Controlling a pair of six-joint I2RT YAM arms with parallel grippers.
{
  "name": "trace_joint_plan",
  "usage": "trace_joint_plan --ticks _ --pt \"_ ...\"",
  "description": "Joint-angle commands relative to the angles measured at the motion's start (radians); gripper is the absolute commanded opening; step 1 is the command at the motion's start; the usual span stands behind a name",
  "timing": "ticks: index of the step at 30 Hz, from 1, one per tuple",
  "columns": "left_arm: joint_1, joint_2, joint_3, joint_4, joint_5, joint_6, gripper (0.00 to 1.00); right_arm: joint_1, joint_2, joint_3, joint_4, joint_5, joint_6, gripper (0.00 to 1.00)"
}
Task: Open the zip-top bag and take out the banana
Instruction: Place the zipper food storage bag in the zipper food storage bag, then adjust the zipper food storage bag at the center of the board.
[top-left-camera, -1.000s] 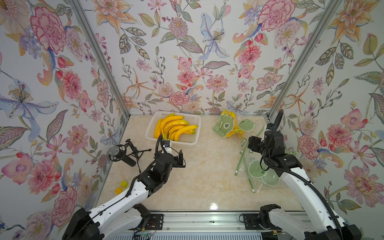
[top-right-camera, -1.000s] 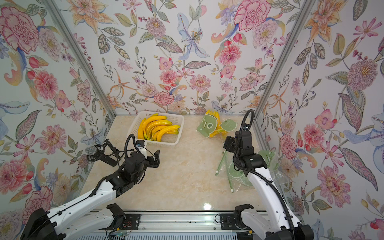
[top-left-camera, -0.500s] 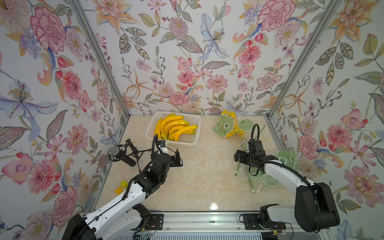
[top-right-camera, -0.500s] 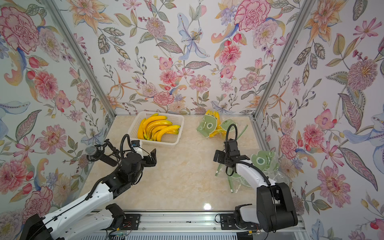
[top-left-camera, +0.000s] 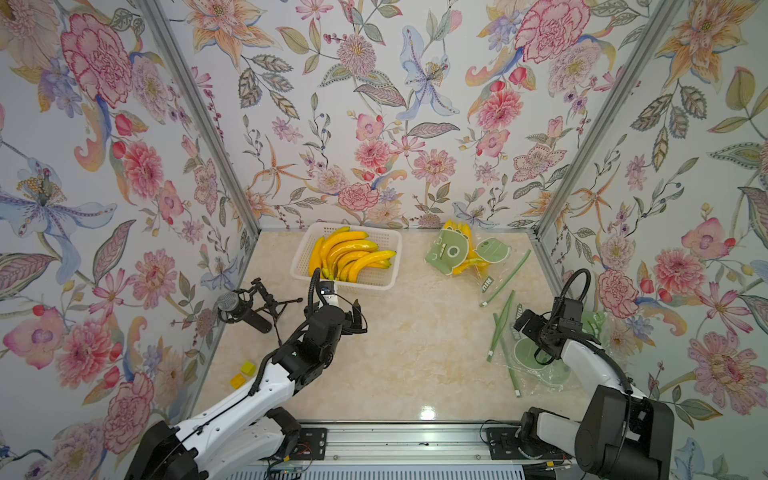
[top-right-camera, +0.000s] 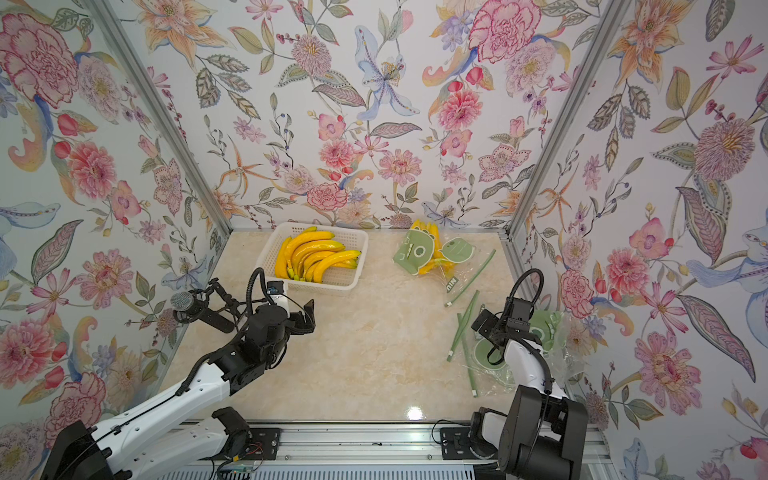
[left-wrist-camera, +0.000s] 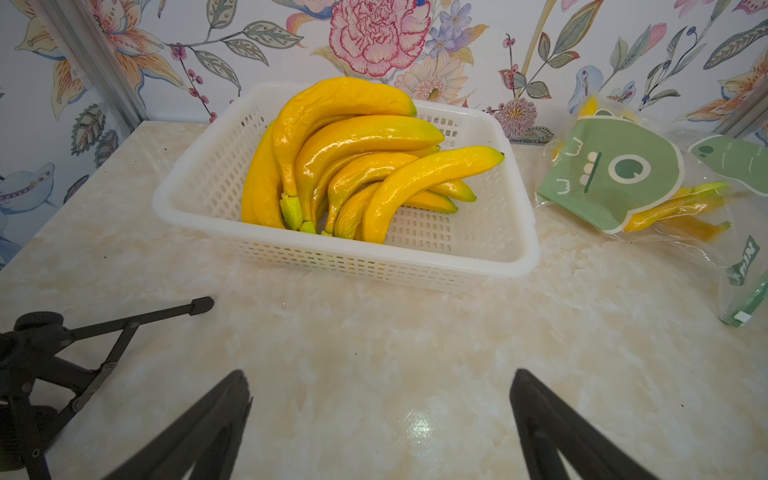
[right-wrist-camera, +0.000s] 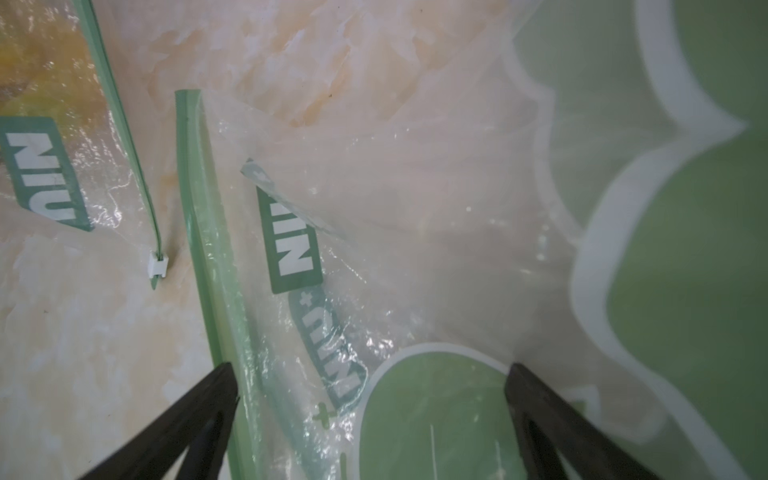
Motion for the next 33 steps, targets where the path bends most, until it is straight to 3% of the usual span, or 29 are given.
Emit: trace_joint_plan --ticks 1,11,16,33 --pt "0.009 0.003 0.018 0.001 0.011 -0.005 0.99 -0.025 0.042 0.039 -0.001 -0.019 -0.018 1.0" --pt "0.01 -0.012 0.042 -0.086 -0.028 0.003 0.99 0.044 -0.093 0.156 0.021 -0.141 -0.015 1.0" --pt "0.011 -0.046 0.009 -0.037 0.019 0.03 0.99 0.086 0.031 0.227 0.143 -0.227 -0.013 1.0" --pt "0.011 -0.112 -0.079 0.103 0.147 0.132 0.99 0.095 0.574 0.545 0.37 -0.296 0.037 0.9"
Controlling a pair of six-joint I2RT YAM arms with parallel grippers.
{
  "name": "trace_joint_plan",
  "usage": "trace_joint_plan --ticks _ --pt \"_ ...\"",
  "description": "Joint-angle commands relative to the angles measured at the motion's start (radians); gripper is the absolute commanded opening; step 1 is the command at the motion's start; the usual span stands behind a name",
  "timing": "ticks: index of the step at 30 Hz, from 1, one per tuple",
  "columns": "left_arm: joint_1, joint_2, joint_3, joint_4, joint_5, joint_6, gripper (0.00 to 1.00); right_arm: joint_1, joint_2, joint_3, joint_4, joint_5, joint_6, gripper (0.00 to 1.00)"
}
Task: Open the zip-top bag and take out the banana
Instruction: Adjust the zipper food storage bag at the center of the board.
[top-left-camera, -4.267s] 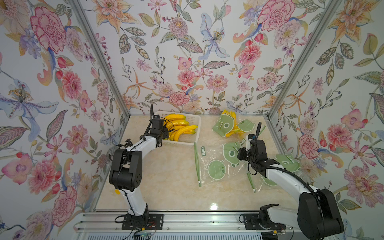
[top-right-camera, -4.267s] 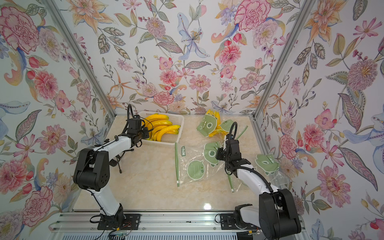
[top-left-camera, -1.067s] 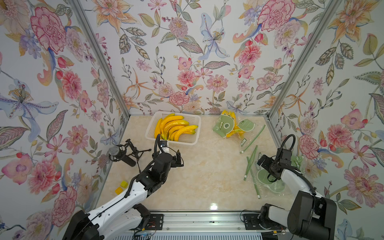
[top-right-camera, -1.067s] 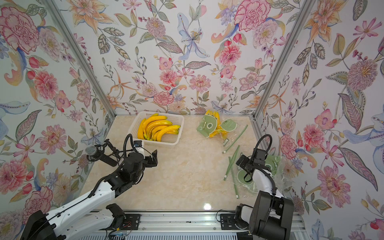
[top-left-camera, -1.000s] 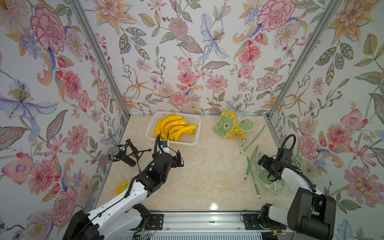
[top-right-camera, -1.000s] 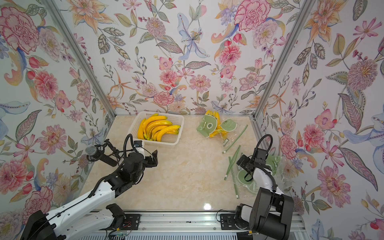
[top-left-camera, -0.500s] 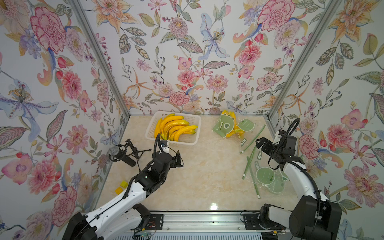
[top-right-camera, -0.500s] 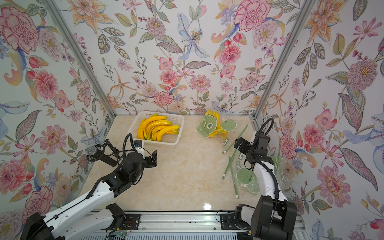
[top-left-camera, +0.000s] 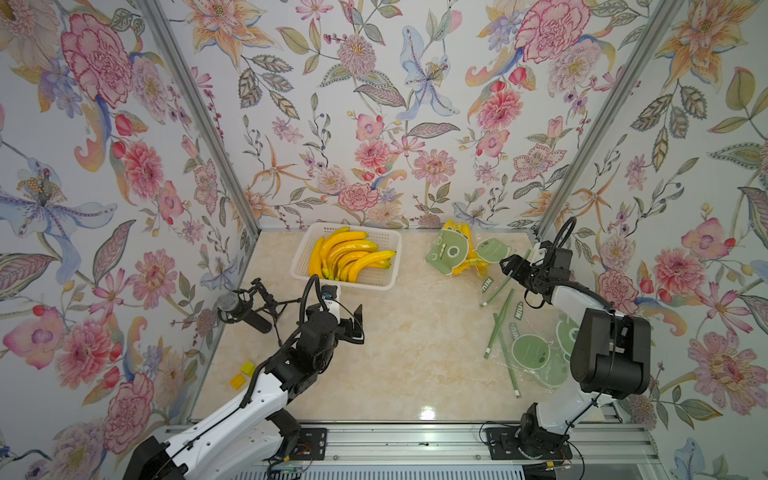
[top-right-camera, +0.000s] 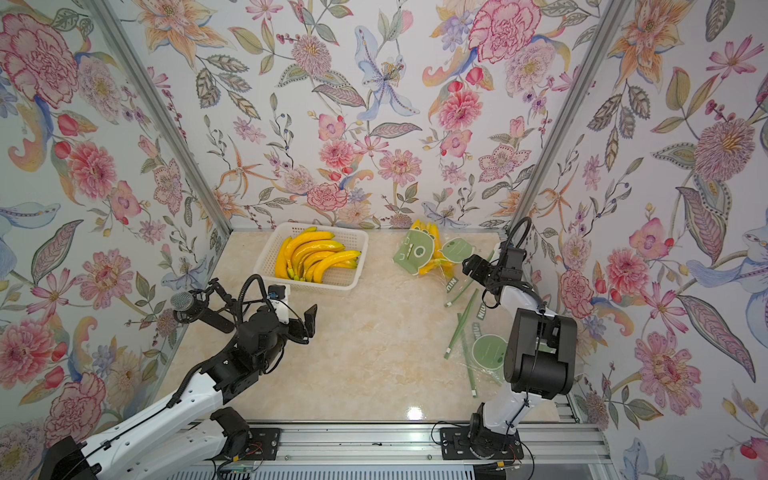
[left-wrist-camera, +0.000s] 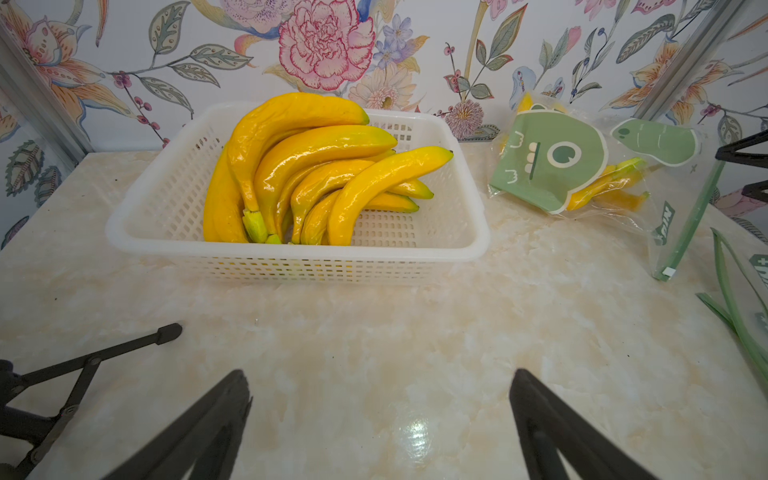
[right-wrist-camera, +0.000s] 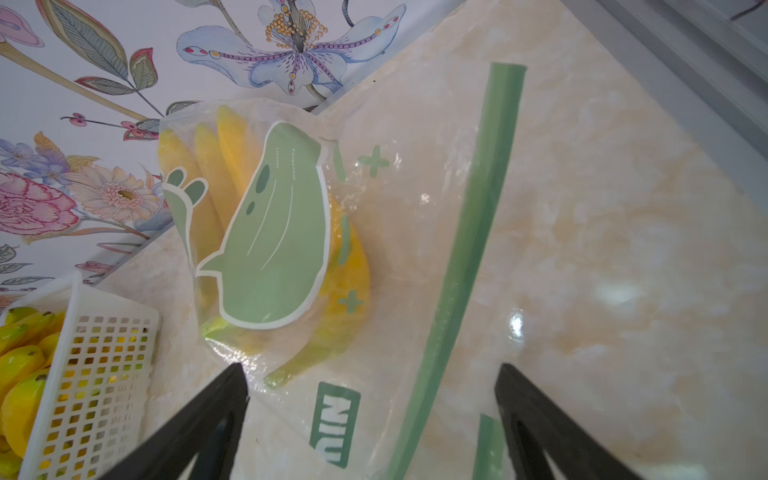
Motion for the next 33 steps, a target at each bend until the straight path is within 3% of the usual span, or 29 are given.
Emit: trace_joint_plan --ticks 1,4,8,12,18,26,33 --pt "0.01 -0.014 -0.016 0.052 0.026 0.027 0.99 -0.002 0.079 0.055 0.061 -0.041 0.029 0.88" --pt "0.01 -0.005 -0.018 0.054 0.024 0.028 0.99 0.004 0.132 0.079 0.09 -0.065 0.046 0.8" --pt "0.009 0.015 -0.019 0.06 0.023 0.027 0.99 0.029 0.159 0.082 0.116 -0.096 0.05 0.6" --pt "0.01 0.034 -0.012 0.065 0.019 0.022 0.99 0.064 0.14 0.049 0.134 -0.089 0.05 0.37" --pt "0.01 0.059 0.003 0.061 0.029 0.018 0.99 0.126 0.081 -0.008 0.141 -0.086 0.053 0.15" --pt "0.009 0.165 0.068 0.008 0.019 -0.081 0.99 0.234 -0.109 -0.184 0.145 -0.064 0.089 0.09" --pt "-0.013 0.311 0.095 0.113 0.178 -0.171 0.93 0.416 -0.293 -0.387 0.175 -0.013 0.213 0.1"
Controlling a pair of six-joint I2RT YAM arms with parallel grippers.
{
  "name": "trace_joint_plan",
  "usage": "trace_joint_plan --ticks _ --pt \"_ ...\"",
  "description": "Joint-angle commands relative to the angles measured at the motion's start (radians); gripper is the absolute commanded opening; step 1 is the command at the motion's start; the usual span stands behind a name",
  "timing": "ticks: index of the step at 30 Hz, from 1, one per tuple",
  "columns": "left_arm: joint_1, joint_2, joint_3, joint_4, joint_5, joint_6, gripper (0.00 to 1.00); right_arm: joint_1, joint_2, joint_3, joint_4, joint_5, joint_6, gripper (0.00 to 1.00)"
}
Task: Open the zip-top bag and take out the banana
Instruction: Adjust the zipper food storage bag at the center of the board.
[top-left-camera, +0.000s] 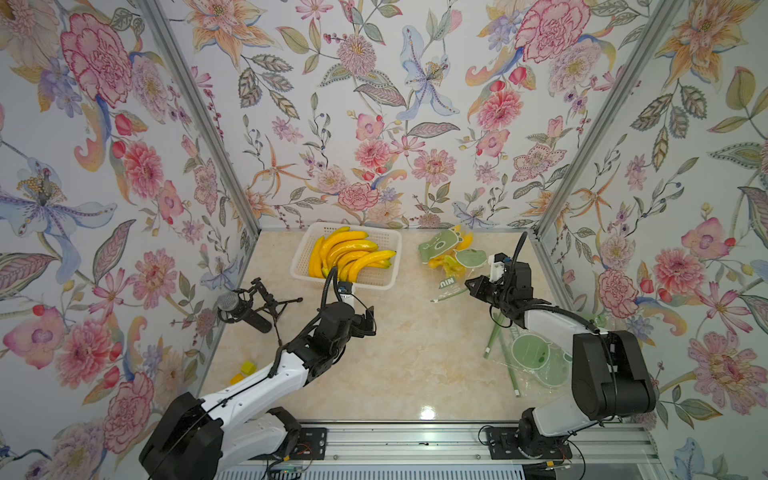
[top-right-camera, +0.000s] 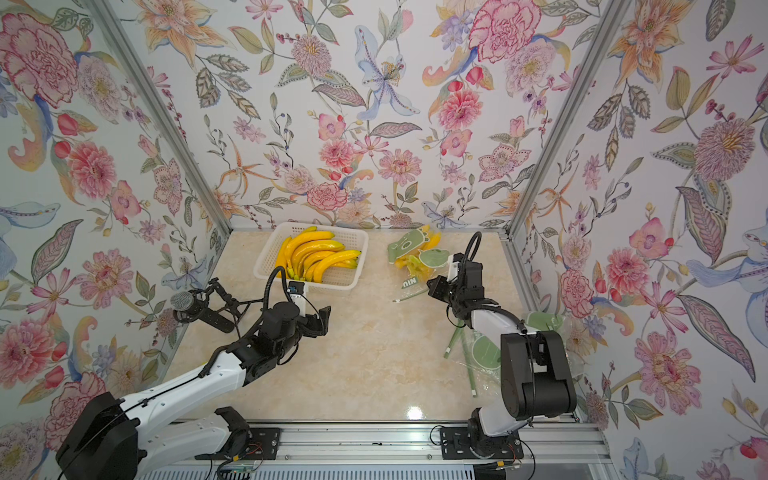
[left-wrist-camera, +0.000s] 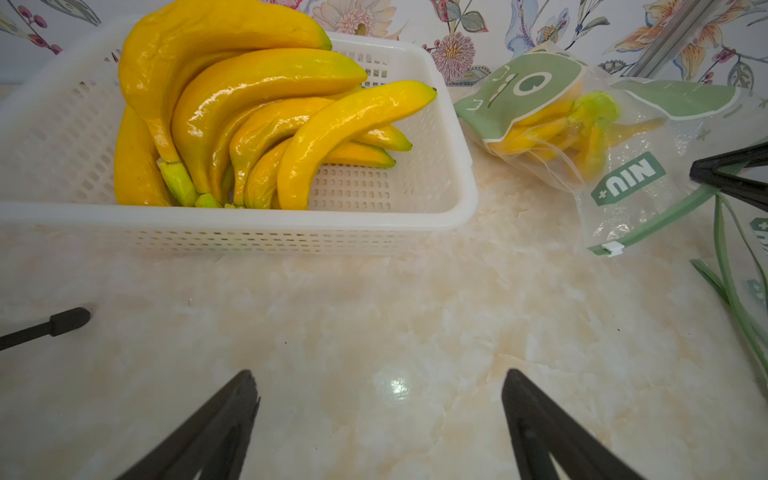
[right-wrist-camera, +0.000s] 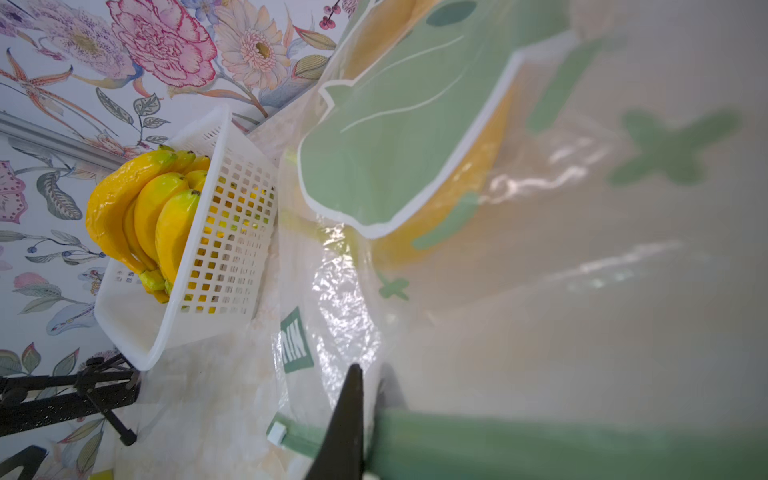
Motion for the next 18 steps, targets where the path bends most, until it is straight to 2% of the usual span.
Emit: trace_joint_plan --ticks 1,6,10,13,18 --pt "-0.015 0.044 0.026 0.07 0.087 -0.086 0.92 0.092 -0.08 -0.092 0.033 0.068 0.108 0.11" --pt "-0.039 0.087 -0.005 0.125 0.135 -0.197 0.91 0.222 -0.198 -0.23 0.074 0.181 0.22 0.13" --pt "-0.056 0.082 -0.112 0.255 0.169 -0.314 0.92 0.329 -0.253 -0.292 0.073 0.277 0.273 0.11" --pt "-0.076 0.112 -0.114 0.27 0.164 -0.325 0.92 0.374 -0.265 -0.328 0.074 0.342 0.299 0.1" --pt "-0.083 0.122 -0.098 0.272 0.152 -0.315 0.94 0.342 -0.265 -0.339 0.124 0.335 0.274 0.25"
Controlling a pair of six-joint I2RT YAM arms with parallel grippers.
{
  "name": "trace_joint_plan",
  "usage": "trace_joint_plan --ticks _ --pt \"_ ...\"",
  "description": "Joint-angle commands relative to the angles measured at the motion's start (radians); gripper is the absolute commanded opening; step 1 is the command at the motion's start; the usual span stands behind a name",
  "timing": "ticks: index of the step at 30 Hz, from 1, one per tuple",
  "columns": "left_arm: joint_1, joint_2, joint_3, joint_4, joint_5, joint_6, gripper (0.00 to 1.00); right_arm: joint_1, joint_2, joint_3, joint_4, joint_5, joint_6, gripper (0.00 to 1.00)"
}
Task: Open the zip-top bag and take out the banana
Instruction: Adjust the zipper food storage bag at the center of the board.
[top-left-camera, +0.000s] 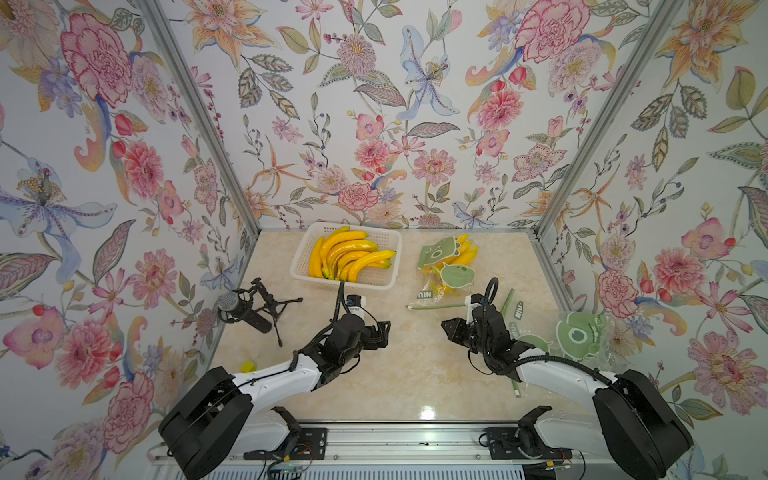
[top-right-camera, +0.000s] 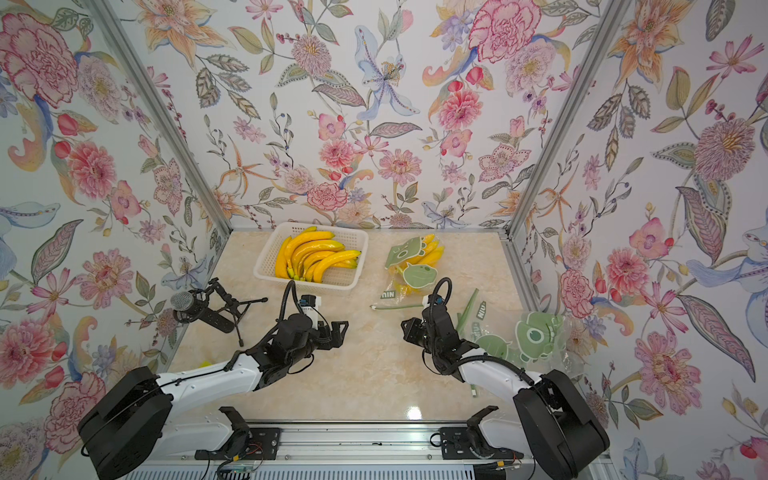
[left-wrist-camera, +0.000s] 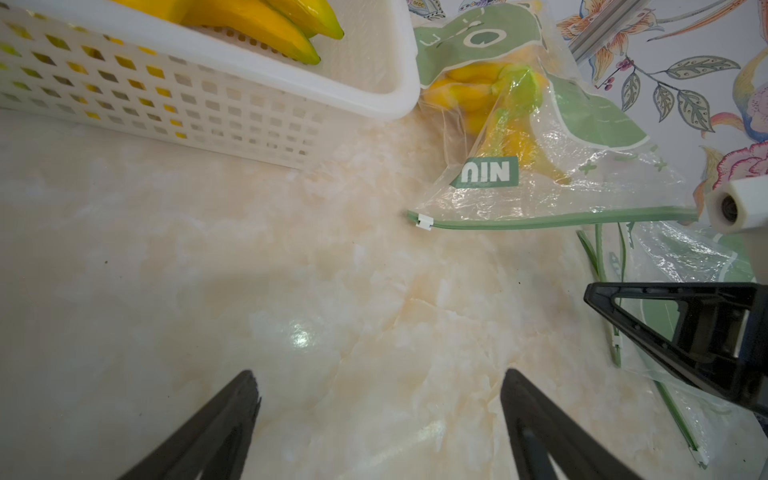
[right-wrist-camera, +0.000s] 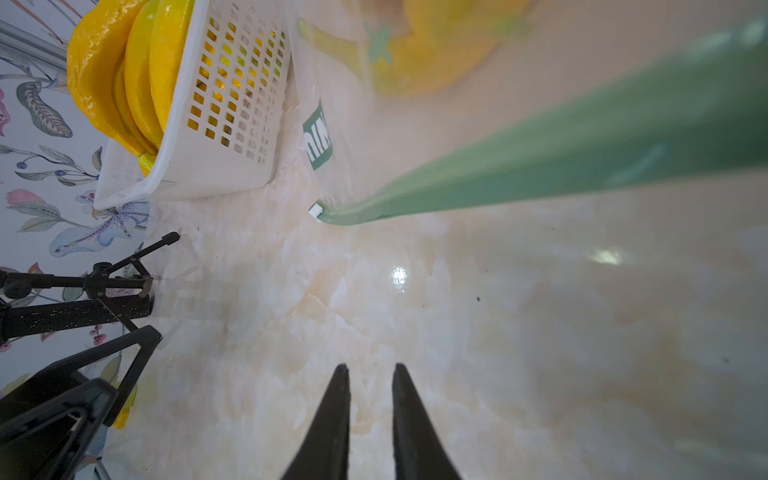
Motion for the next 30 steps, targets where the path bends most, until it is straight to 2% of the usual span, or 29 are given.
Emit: trace_joint_plan --ticks 1,3,5,10,14,17,20,28,30 --pt "-0.009 0.001 0.016 0.045 -0.007 -0.029 0.94 -0.022 -0.015 -0.01 0.109 0.033 -0.002 0.29" --pt "-0.009 0.002 0.031 0.024 -0.017 -0.013 0.96 -0.04 0.001 -0.017 0.213 -0.013 -0.018 0.41" --pt "-0.009 0.008 0.036 0.017 -0.023 -0.003 0.97 -0.07 0.044 0.012 0.241 -0.056 -0.015 0.46" --pt "-0.009 0.021 0.032 0.036 -0.02 -0.003 0.98 -0.131 0.161 0.083 0.272 -0.079 0.031 0.45" --pt "-0.009 0.031 0.027 0.05 -0.017 0.0 0.99 -0.15 0.248 0.153 0.221 -0.058 0.062 0.38" --pt "-0.009 0.042 0.034 0.05 -0.015 0.012 0.99 -0.148 0.292 0.17 0.26 -0.07 0.075 0.32" --pt "-0.01 0.062 0.048 0.05 -0.014 0.022 0.99 -0.126 0.31 0.185 0.246 -0.072 0.062 0.22" --pt "-0.01 0.152 0.101 0.076 0.006 0.016 0.97 -0.091 0.24 0.092 0.216 -0.008 0.071 0.01" --pt "-0.01 0.175 0.115 0.077 0.011 0.009 0.96 -0.085 0.212 0.065 0.212 0.0 0.079 0.0"
